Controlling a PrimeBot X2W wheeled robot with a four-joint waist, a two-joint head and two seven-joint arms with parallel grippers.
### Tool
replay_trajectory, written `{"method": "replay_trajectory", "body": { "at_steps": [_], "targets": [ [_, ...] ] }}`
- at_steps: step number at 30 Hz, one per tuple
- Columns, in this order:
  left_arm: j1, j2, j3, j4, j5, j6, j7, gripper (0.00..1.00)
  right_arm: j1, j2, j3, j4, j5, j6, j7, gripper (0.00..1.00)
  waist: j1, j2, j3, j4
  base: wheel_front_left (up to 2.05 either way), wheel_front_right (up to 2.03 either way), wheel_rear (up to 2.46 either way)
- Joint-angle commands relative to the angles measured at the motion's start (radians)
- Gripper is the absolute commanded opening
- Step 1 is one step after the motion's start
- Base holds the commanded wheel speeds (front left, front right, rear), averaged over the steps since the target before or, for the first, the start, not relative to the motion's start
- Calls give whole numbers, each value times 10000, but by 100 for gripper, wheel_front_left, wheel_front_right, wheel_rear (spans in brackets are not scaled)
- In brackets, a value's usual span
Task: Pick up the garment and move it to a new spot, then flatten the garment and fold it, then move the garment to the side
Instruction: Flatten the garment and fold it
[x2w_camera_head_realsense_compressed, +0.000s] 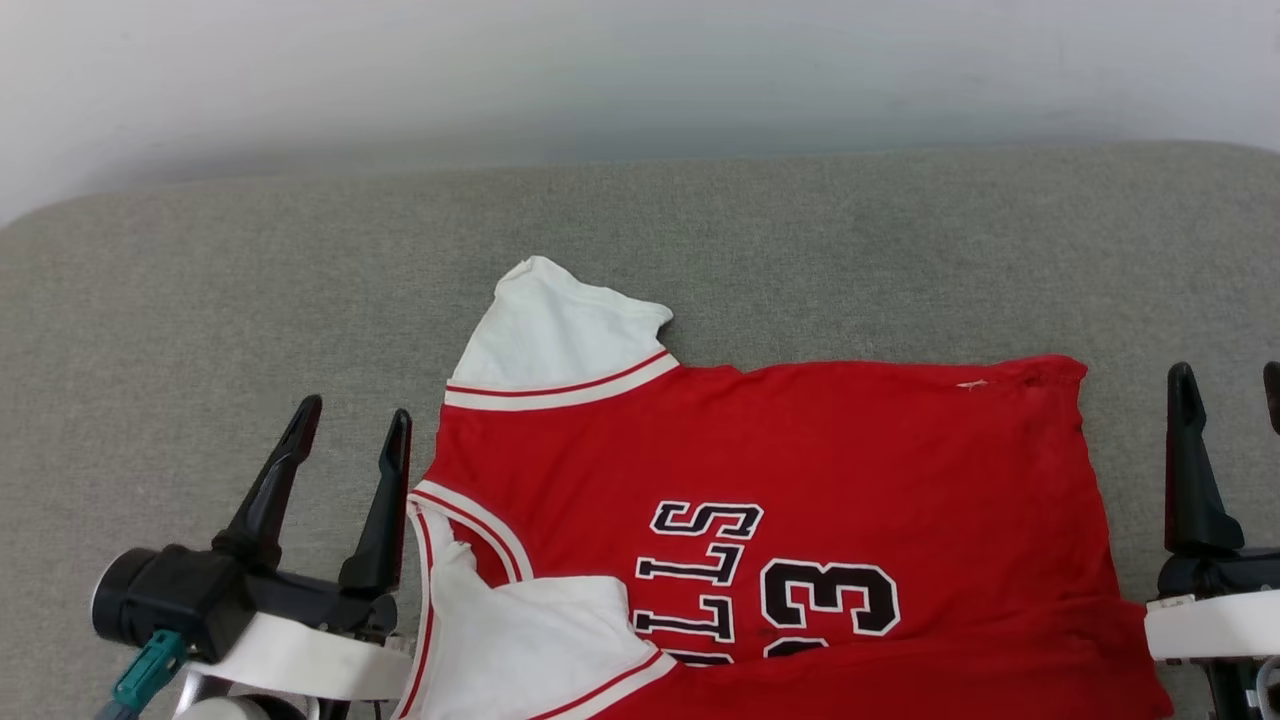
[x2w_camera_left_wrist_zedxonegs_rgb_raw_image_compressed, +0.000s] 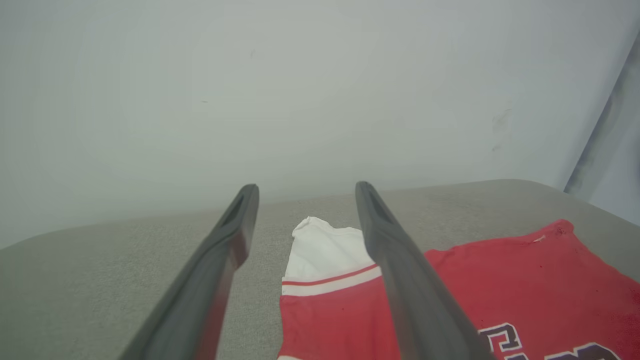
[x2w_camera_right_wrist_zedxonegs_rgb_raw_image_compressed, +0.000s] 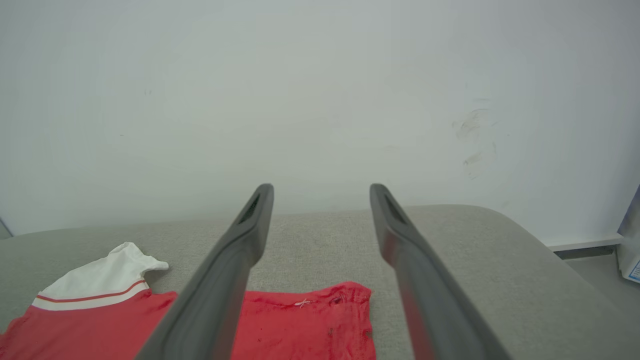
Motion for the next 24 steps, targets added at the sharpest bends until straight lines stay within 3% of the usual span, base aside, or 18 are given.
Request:
{"method": "replay_trajectory", "body": {
  "at_steps": [1,6,10,13,18,24],
  "targets": [
    [-193,-13,3,47,93,-94,-21,100,-177,54,13,35,-58,-7,-90,100,0,-1,207,-99,0,0,0],
    [-1084,389,14,379,282,-786,-10,100,-467,196,109,253,-31,-7,-420,100,0,-1,745,-433,0,0,0],
    [-2211,945,63,488,-102,-1164,730,100,-727,259,182,294,-51,-7,-521,100,0,-1,1243,-806,0,0,0],
    [-3273,1545,-203,721,-664,-1391,1885,100,-798,267,238,417,-258,-7,-651,100,0,-1,1537,-1072,0,0,0],
    [-5344,3067,-1076,1296,-1154,-1495,4366,100,-1049,417,457,658,-282,-7,-899,100,0,-1,2189,-1589,0,0,0],
    [-7191,4088,-2018,2048,-2487,-1496,7463,100,-1311,597,657,951,-309,-7,-1085,100,0,-1,2860,-2229,0,0,0]
  ]
}}
